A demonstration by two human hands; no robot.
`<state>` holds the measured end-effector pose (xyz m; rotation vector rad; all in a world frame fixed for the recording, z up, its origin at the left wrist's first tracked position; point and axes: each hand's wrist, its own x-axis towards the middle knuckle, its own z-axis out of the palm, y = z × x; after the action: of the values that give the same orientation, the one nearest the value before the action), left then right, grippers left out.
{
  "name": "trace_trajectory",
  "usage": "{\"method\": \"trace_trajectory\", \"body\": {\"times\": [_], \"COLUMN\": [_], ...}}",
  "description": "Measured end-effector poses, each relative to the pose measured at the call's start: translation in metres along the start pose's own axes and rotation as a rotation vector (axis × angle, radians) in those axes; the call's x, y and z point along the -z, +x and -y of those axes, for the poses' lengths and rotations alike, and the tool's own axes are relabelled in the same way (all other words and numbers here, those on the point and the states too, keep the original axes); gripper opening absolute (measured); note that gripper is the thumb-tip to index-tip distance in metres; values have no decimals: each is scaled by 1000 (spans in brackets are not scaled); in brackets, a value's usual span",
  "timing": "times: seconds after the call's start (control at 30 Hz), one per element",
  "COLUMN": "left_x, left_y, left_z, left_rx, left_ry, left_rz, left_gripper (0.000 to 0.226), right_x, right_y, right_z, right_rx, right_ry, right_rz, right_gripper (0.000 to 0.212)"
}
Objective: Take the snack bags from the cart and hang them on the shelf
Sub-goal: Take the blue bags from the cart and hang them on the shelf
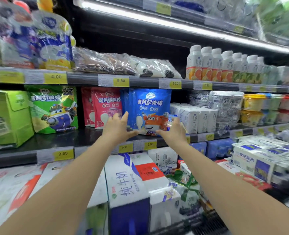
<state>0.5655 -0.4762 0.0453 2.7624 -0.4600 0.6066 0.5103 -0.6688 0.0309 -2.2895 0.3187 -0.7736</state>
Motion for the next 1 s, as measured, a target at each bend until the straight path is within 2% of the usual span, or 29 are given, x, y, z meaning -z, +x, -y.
{"method": "trace_trajectory", "body": {"times": [0.23,0.37,0.43,0.63,0.9,1.0], "left_x": [16,5,2,30,130,167], "left_y": [-33,-4,8,14,-29,-59], "left_z": [5,12,14,9,-9,-13], "left_rx": [54,90,125,232,477,564], "left_ry": [203,223,218,241,198,145], "left_rz": [40,-1,17,231,530,553], "left_gripper": [97,94,92,90,91,90], "right_x": [11,-9,-17,-6,54,69], "right_y": [-24,1,12,32,18,4], "right_z": [18,25,26,48,128,159], "right_rx": [226,379,396,364,341,420], "right_ry": [-428,-417,-399,-523,-602,-606], "right_rz": [171,232,311,541,916,1016], "right_gripper": [71,73,70,72,72,73]}}
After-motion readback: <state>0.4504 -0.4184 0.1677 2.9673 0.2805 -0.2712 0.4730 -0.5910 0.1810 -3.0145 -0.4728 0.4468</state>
